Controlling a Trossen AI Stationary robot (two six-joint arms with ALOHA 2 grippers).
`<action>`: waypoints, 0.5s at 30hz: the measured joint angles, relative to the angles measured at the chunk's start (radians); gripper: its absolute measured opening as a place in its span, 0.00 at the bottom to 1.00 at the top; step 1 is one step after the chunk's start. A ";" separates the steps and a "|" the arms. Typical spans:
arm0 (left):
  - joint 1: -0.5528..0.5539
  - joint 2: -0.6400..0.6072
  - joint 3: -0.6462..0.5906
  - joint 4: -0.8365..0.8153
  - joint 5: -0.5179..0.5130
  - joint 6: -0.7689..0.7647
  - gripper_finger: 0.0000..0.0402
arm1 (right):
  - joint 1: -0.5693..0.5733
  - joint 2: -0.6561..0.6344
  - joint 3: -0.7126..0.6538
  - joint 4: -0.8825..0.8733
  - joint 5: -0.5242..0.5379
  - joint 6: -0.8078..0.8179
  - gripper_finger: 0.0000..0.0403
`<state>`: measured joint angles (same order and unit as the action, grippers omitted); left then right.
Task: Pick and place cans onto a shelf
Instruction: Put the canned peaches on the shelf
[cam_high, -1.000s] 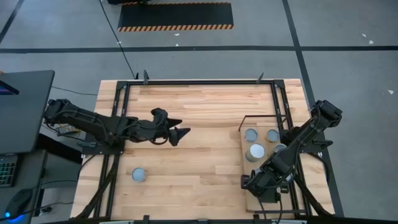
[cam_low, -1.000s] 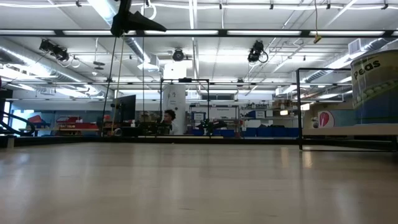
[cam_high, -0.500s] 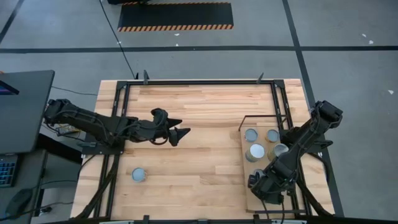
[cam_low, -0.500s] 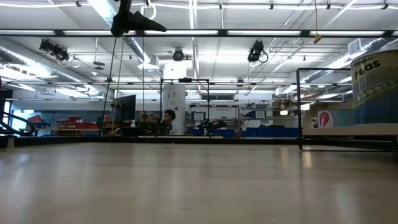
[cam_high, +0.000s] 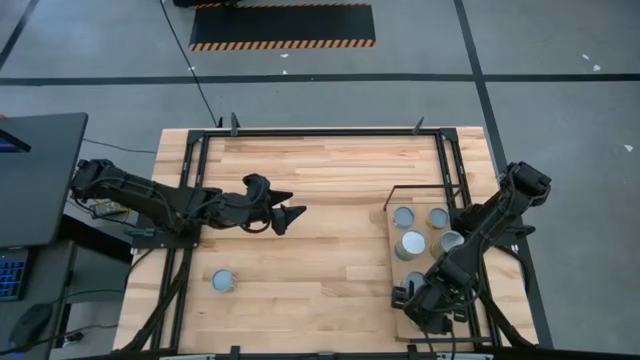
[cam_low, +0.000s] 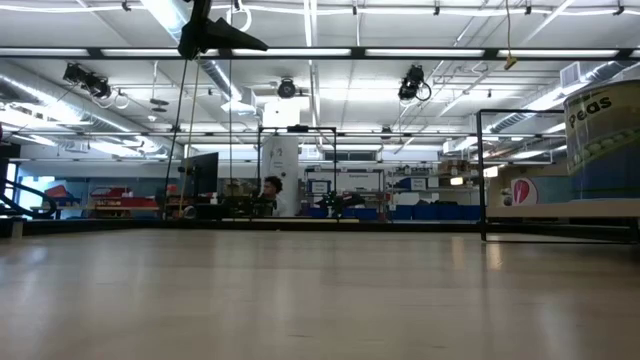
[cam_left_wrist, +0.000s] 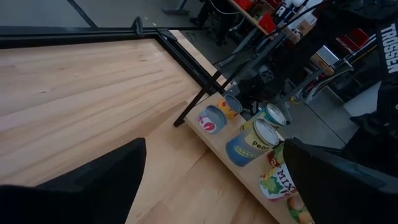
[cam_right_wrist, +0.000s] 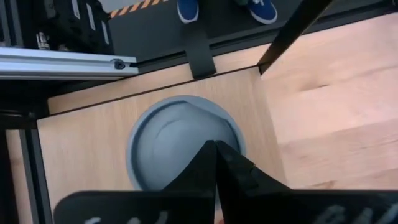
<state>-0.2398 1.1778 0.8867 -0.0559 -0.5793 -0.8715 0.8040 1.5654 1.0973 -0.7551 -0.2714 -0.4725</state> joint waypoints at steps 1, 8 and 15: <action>0.000 0.000 0.000 0.000 0.000 0.000 0.96 | 0.001 0.000 0.000 -0.001 -0.001 0.000 0.03; 0.000 0.000 0.000 0.000 0.000 0.000 0.96 | 0.020 -0.002 0.013 -0.037 -0.018 0.051 0.02; 0.000 0.000 0.000 0.000 0.000 0.001 0.96 | 0.022 0.003 -0.027 0.018 -0.043 0.051 0.02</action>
<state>-0.2398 1.1778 0.8867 -0.0558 -0.5793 -0.8707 0.8257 1.5688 1.0702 -0.7371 -0.3145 -0.4213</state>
